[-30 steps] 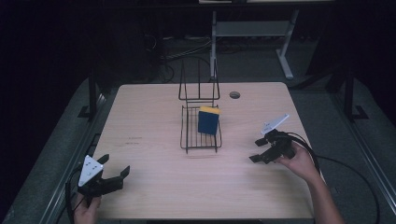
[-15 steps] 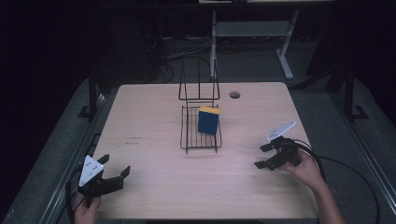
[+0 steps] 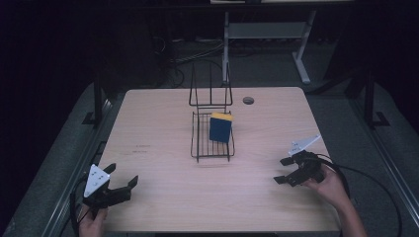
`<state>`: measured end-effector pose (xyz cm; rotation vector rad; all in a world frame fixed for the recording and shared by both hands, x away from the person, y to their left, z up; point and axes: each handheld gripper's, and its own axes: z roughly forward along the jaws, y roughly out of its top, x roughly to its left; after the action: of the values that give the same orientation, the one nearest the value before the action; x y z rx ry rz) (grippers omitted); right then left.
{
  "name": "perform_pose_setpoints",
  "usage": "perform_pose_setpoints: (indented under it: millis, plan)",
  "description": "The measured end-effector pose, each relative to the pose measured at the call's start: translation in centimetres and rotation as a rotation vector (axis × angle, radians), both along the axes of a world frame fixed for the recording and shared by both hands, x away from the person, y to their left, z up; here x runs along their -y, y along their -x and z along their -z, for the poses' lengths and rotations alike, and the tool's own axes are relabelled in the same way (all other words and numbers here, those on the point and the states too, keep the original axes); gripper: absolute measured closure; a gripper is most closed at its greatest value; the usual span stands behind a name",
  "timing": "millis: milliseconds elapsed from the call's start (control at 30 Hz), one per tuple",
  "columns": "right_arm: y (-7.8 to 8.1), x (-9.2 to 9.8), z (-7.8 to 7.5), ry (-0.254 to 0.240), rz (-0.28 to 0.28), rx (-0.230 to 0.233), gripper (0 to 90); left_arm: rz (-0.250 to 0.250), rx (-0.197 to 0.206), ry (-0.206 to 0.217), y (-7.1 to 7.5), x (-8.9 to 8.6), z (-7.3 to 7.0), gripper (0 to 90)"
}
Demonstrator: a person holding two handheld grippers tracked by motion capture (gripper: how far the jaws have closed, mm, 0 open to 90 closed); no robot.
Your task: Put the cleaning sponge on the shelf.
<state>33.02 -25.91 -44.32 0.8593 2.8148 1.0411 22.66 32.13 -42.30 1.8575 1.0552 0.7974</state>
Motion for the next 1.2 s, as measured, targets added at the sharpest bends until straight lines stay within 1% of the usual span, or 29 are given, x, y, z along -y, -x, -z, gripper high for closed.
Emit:
perform_pose_setpoints:
  millis: [67,100,233,333,367,433,567,667,800,933,1033,1200]
  plan:
    - [0.3,0.2,0.0,0.001,-0.001,0.007,20.2,0.000,-0.003,0.002,0.0,0.0,0.0,13.9]
    - [0.5,0.3,0.0,0.001,0.005,0.003,20.2,-0.001,-0.002,0.003,0.0,0.0,0.0,13.9]
    - [0.9,0.6,0.1,-0.003,0.009,0.007,20.4,0.001,0.001,0.001,0.0,0.0,0.0,13.9]
    - [1.5,0.8,0.2,-0.007,0.016,0.009,20.4,0.000,-0.001,0.002,0.0,0.1,0.1,13.9]
    - [1.6,0.9,0.2,-0.010,0.010,0.012,20.4,0.000,-0.001,0.005,0.0,0.1,0.1,13.9]
    - [1.9,1.0,0.3,-0.005,0.013,0.010,20.3,0.000,-0.001,0.005,0.0,0.1,0.1,13.9]
    - [2.4,1.1,0.4,-0.010,0.010,0.017,20.4,0.001,-0.002,0.005,0.0,0.1,0.1,13.9]
    - [2.8,1.2,0.6,-0.020,0.020,0.012,20.4,0.001,-0.003,0.004,0.0,0.1,0.1,13.9]
    - [3.2,1.3,0.8,-0.014,0.019,0.013,20.4,0.001,-0.001,0.005,0.0,0.1,0.1,13.9]
    - [3.9,1.5,1.2,-0.028,0.029,0.011,20.4,0.002,-0.003,0.004,0.0,0.2,0.1,13.9]
    - [4.3,1.6,1.3,-0.027,0.030,0.014,20.4,0.001,-0.004,0.004,0.0,0.2,0.1,13.9]
    - [4.9,1.8,1.6,-0.046,0.035,0.019,20.4,0.003,-0.006,0.001,0.0,0.2,0.1,13.9]
